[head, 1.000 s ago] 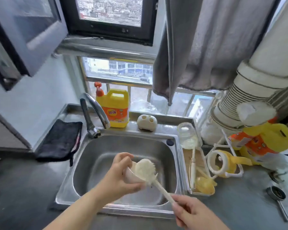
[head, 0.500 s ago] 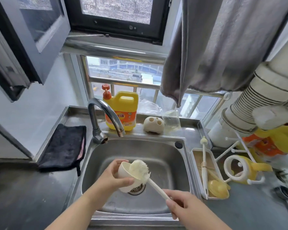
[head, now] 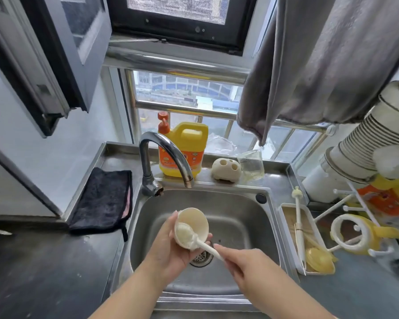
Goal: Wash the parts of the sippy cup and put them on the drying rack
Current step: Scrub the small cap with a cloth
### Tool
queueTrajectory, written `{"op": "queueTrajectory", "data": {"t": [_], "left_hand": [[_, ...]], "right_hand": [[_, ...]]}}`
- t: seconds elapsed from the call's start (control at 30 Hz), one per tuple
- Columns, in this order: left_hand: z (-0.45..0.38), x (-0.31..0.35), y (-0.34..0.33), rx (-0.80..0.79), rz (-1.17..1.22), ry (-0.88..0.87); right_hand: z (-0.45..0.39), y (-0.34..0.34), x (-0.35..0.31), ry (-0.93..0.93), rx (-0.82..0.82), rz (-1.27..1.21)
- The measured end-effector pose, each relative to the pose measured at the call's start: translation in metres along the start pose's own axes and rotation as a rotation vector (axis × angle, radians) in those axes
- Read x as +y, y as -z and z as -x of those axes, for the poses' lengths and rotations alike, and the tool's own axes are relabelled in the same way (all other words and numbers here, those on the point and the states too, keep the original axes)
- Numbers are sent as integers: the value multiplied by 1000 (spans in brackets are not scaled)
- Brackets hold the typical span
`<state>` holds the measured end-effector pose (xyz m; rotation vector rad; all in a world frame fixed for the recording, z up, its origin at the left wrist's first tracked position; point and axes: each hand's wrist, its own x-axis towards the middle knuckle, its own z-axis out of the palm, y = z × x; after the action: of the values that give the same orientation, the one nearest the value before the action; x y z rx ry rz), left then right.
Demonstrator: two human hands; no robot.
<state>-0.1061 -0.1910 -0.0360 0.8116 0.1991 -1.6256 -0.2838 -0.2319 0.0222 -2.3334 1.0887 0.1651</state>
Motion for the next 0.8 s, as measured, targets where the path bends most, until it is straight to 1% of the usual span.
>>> {"op": "queueTrajectory", "data": {"t": [0.07,0.13,0.2,0.23,0.27,0.3,0.33,0.37,0.4,0.43,0.47,0.53,0.57,0.6,0.63,0.67,0.73,0.77,0.8], "left_hand": [[-3,4,-2,71,4,8],[-7,7,-3,98,-68,-8],[-11,10,-6,110,-156,-34],[-13,12,-9,118,-183,-49],[-14,14,-14,133,-200,-64],[-15,16,-18,151,-220,-80],[-15,18,-21,166,-241,-98],[-16,19,-23,181,-255,-119],[-17,20,-24,190,-254,-146],[-18,20,-24,193,-234,-178],[-20,20,-24,184,-212,-216],[-24,19,-24,152,-238,-295],[-25,19,-24,144,-268,-314],[-27,18,-22,145,-292,-320],[-28,18,-21,157,-296,-306],[-29,19,-19,176,-297,-276],[-29,18,-17,211,-303,-207],[-29,17,-17,216,-296,-178],[-29,16,-19,210,-281,-152]], "right_hand": [[-4,-1,0,3,25,181],[-6,7,-3,-7,59,395],[-13,17,-7,70,193,600],[-15,20,-5,89,261,639],[-15,23,-7,68,285,661],[-17,22,-9,46,240,661],[-21,18,-10,32,155,655],[-22,15,-10,15,111,602],[-23,9,-5,15,40,453],[-24,6,-3,17,-50,211],[-25,6,-2,-9,-98,-97],[-27,7,-2,-139,-230,-702],[-26,10,-5,-195,-278,-891],[-25,9,-5,-192,-289,-926],[-26,6,-4,-147,-246,-840],[-27,-1,3,-79,-179,-662],[-29,-2,10,14,-105,-190],[-30,0,13,20,-82,53],[-32,6,15,40,23,268]]}}
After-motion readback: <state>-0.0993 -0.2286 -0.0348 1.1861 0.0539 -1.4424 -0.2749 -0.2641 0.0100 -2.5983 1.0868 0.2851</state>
